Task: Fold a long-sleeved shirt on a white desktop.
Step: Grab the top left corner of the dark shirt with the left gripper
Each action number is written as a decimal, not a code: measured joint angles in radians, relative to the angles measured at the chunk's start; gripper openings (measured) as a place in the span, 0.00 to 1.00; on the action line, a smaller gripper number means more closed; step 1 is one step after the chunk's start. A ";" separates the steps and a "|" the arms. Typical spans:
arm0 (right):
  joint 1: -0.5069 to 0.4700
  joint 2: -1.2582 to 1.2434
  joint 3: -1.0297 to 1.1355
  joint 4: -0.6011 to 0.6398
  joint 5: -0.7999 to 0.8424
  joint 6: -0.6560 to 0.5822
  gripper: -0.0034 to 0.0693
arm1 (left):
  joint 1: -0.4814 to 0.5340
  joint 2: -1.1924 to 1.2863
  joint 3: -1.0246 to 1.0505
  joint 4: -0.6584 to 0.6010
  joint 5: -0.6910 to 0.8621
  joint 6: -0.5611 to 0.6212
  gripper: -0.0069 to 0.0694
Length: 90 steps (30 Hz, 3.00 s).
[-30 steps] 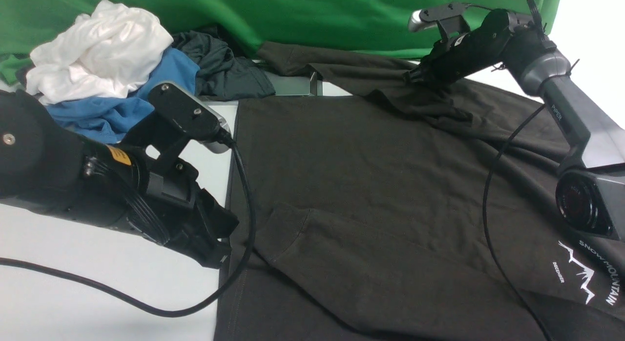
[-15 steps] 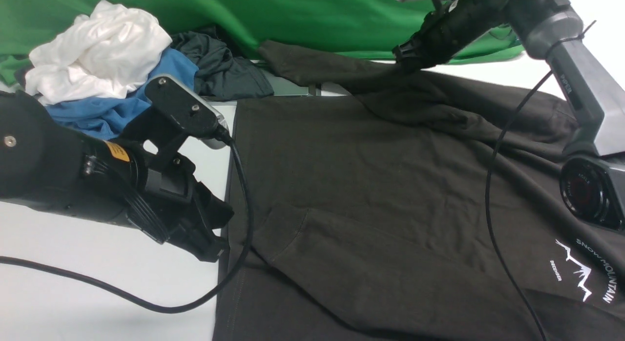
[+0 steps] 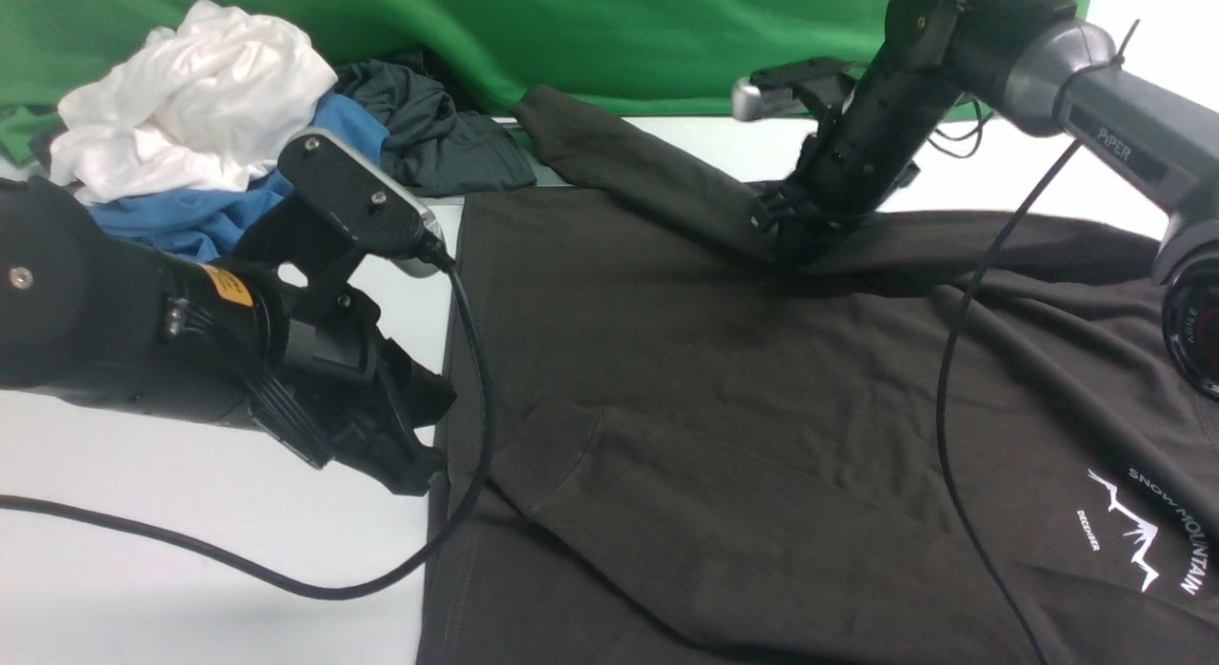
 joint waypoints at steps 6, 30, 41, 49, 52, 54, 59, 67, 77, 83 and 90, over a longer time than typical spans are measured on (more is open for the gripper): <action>0.000 -0.036 -0.090 0.000 -0.069 -0.005 0.88 | 0.000 0.000 0.000 0.000 0.005 0.000 0.12; 0.036 0.205 -0.136 0.193 -0.564 -0.267 0.59 | 0.000 -0.001 0.000 -0.019 0.020 0.001 0.12; 0.049 0.200 -0.141 0.258 -0.554 -0.309 0.19 | 0.000 -0.001 0.000 -0.019 0.020 0.001 0.12; 0.048 0.200 -0.230 0.258 -0.484 -0.309 0.12 | 0.000 -0.001 0.000 -0.019 0.020 0.001 0.12; 0.049 0.200 -0.272 0.258 -0.422 -0.309 0.12 | 0.000 -0.001 0.000 -0.019 0.024 0.001 0.12; 0.049 0.200 -0.293 0.258 -0.366 -0.309 0.12 | 0.000 -0.001 0.000 -0.019 0.027 0.001 0.12; 0.049 0.200 -0.336 0.257 -0.212 -0.288 0.12 | 0.000 -0.001 0.000 -0.019 0.028 0.001 0.12; 0.049 0.199 -0.400 0.255 -0.015 -0.256 0.12 | 0.000 -0.001 0.000 -0.019 0.019 0.001 0.12; 0.058 0.140 -0.359 0.252 0.008 -0.196 0.12 | 0.000 -0.001 0.000 0.081 -0.008 -0.062 0.12; 0.089 0.102 -0.280 0.249 0.010 -0.197 0.17 | 0.000 -0.001 0.000 0.118 -0.026 -0.116 0.12; 0.128 0.098 -0.277 0.239 0.012 -0.073 0.68 | 0.011 0.008 -0.021 0.117 -0.031 -0.205 0.12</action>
